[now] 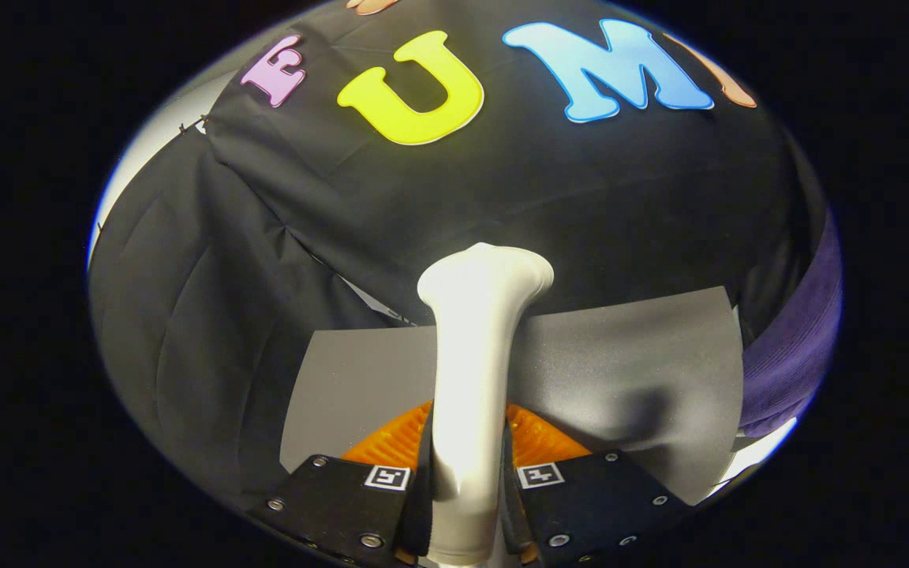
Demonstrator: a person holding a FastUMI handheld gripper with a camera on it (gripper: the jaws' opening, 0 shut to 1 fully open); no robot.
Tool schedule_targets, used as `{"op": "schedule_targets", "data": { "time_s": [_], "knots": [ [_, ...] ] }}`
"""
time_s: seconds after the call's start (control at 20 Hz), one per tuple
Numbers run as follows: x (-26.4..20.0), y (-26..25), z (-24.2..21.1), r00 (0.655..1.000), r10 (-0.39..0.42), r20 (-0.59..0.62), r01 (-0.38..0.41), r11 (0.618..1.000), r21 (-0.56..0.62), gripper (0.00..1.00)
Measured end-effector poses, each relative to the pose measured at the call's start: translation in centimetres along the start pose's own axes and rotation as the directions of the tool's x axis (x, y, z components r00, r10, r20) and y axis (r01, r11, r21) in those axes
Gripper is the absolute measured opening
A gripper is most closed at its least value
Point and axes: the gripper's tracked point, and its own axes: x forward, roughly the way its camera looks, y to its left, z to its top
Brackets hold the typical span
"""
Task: Iron the clothes twice with a garment steamer, once on the left side and once on the right side.
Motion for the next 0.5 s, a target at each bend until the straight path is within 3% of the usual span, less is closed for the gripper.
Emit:
{"op": "schedule_targets", "data": {
  "time_s": [0.25,0.5],
  "knots": [
    [-4.0,1.2,-0.4,0.994,-0.024,0.110,0.034,0.995,-0.092,0.35],
    [-11.1,0.0,-2.4,0.973,-0.044,0.229,0.075,0.989,-0.130,0.35]
  ]
}}
